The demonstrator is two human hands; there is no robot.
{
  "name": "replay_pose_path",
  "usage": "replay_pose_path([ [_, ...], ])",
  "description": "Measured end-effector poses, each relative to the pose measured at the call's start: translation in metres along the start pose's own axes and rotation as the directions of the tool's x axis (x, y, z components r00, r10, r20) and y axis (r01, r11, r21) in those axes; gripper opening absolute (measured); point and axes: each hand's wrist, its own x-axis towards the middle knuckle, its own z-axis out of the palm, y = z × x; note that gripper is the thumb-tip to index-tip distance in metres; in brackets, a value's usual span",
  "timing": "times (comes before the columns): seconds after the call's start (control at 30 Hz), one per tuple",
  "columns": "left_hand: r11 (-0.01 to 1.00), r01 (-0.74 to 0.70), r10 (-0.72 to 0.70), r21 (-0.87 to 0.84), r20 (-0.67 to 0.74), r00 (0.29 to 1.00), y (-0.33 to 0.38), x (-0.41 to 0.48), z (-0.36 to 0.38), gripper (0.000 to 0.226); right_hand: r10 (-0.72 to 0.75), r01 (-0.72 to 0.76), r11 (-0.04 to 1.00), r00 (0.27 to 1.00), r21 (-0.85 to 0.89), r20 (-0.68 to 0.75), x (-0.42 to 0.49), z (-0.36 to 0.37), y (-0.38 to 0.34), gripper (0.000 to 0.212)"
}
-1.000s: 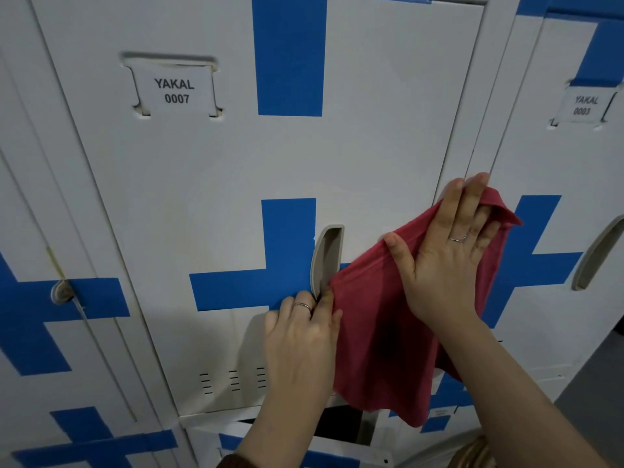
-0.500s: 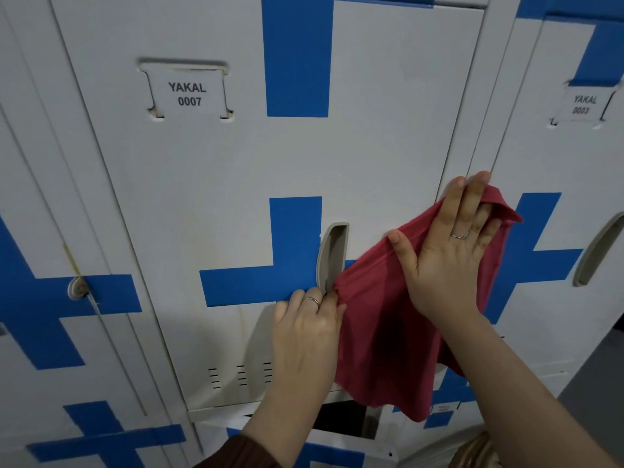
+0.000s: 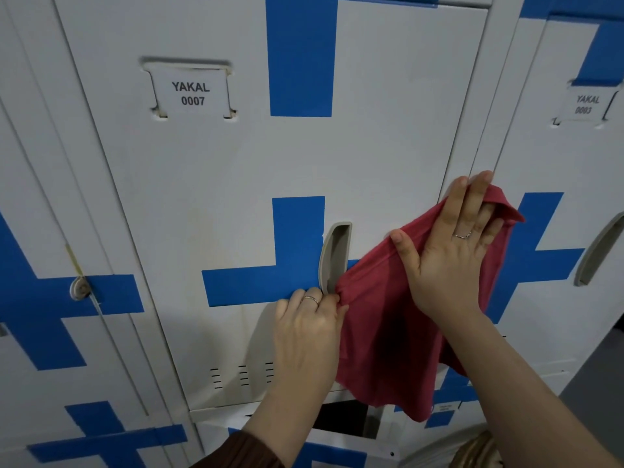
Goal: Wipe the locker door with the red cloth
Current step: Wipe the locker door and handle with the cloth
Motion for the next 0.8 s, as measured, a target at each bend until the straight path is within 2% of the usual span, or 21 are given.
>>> replay_pose_path([
  [0.17,0.997,-0.01,0.007,0.077,0.04,0.999,0.006,-0.002,0.003,0.029,0.001,-0.001,1.0,1.0,-0.005,-0.003,0.0,0.0,0.0,0.088],
  [0.5,0.997,0.071,-0.071,-0.044,0.004,0.997,0.004,-0.003,-0.003,0.032,0.004,-0.004,1.0,1.0,-0.006,0.005,0.0,0.0,0.0,0.088],
  [0.63,0.996,0.029,-0.032,-0.08,-0.037,0.999,0.001,-0.005,-0.006,0.031,0.005,-0.005,1.0,1.0,-0.005,0.008,0.0,-0.001,0.0,0.088],
  [0.8,1.0,-0.003,0.004,0.007,-0.044,0.999,-0.003,-0.002,-0.014,0.028,0.004,-0.004,1.0,1.0,-0.006,0.006,0.001,0.0,0.0,0.089],
])
